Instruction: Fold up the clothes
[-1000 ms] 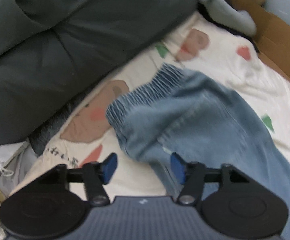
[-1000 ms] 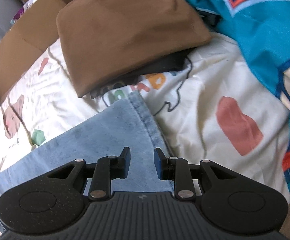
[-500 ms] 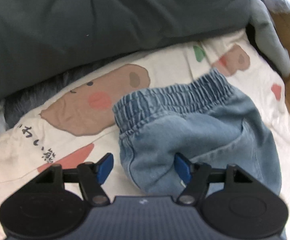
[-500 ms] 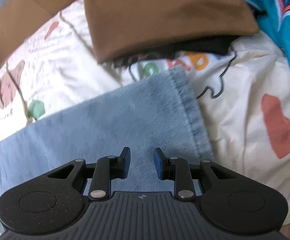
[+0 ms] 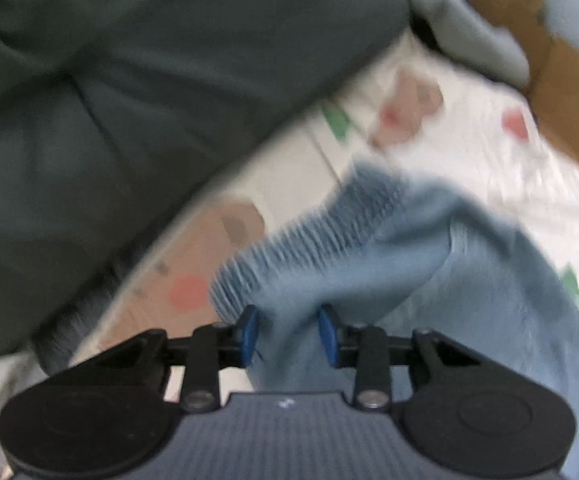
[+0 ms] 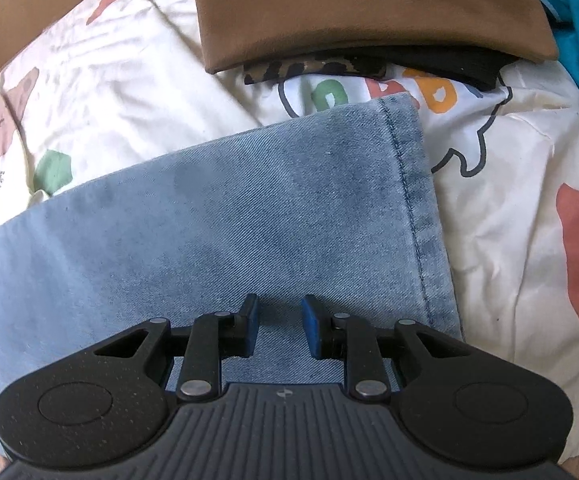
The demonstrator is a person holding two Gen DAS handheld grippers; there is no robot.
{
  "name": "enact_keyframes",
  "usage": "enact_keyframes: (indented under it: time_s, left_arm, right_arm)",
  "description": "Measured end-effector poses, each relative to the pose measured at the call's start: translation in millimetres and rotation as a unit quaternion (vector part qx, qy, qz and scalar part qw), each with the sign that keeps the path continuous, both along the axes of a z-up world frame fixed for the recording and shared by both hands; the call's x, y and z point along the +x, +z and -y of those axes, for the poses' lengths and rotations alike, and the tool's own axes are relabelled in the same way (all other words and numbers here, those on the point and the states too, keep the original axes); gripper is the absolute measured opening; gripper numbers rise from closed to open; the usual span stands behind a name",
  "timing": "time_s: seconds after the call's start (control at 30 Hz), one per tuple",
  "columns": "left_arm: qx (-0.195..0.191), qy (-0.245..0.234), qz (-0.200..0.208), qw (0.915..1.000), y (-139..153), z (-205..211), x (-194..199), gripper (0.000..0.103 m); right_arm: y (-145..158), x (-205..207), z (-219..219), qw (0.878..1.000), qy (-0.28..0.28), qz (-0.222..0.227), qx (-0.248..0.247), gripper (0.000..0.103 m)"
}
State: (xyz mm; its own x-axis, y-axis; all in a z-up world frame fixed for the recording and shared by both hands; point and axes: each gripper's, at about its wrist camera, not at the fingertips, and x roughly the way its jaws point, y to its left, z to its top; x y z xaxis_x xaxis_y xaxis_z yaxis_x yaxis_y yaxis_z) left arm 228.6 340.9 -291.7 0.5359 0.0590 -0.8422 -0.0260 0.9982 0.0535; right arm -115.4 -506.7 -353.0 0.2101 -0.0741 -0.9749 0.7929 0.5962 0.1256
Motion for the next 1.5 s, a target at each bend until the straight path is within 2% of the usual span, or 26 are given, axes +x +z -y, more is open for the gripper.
enact_keyframes:
  time_s: [0.07,0.13,0.23,0.43,0.5,0.6,0.8,0.9,1.07,1.33,1.5]
  left_arm:
    - [-0.02,0.033,0.026,0.9989,15.2,-14.0,-1.5,0.043]
    - [-0.051,0.043,0.006,0.9978,17.1,-26.1,-2.1,0.043]
    - [-0.04,0.052,-0.01,0.9978,13.9,-33.0,-15.8,0.042]
    - [-0.073,0.077,-0.048,0.9933,-9.4,-36.4,-50.5,0.042]
    - [-0.106,0.085,-0.057,0.989,-17.1,-35.8,-59.8,0.043]
    - [-0.155,0.109,-0.056,0.9803,-24.3,-36.2,-69.6,0.052]
    - [-0.172,0.115,-0.065,0.9763,-41.0,-16.0,-61.7,0.051]
    - [-0.161,0.115,-0.073,0.9774,-49.4,-9.1,-56.6,0.051]
    - [-0.187,0.136,-0.084,0.9693,-58.9,-9.6,-49.9,0.051]
    - [-0.238,0.154,-0.073,0.9563,-52.8,-21.3,-72.5,0.05]
    - [-0.262,0.148,-0.057,0.9518,-45.2,-22.2,-86.6,0.05]
  right_arm:
    - [-0.3,-1.1,-0.2,1.0,-0.001,0.002,0.0,0.03]
    - [-0.9,-2.1,-0.8,1.0,-0.004,0.003,-0.001,0.03]
    - [-1.9,-3.6,-1.8,1.0,-0.008,0.006,-0.002,0.03]
    - [-1.6,-8.8,-2.9,1.0,-0.018,0.015,0.0,0.03]
    - [-1.2,-9.7,-2.5,1.0,-0.019,0.014,0.001,0.03]
    - [-1.1,-9.1,-2.8,1.0,-0.021,0.01,0.001,0.03]
    - [-0.7,-7.9,-5.4,1.0,-0.02,0.004,-0.003,0.03]
    - [-0.4,-7.8,-6.4,1.0,-0.021,0.001,-0.004,0.03]
    - [-0.3,-7.3,-8.5,1.0,-0.024,-0.003,-0.008,0.031]
    - [0.2,-10.2,-10.0,1.0,-0.023,-0.003,-0.01,0.031]
    - [0.6,-13.6,-11.5,1.0,-0.024,0.0,-0.012,0.031]
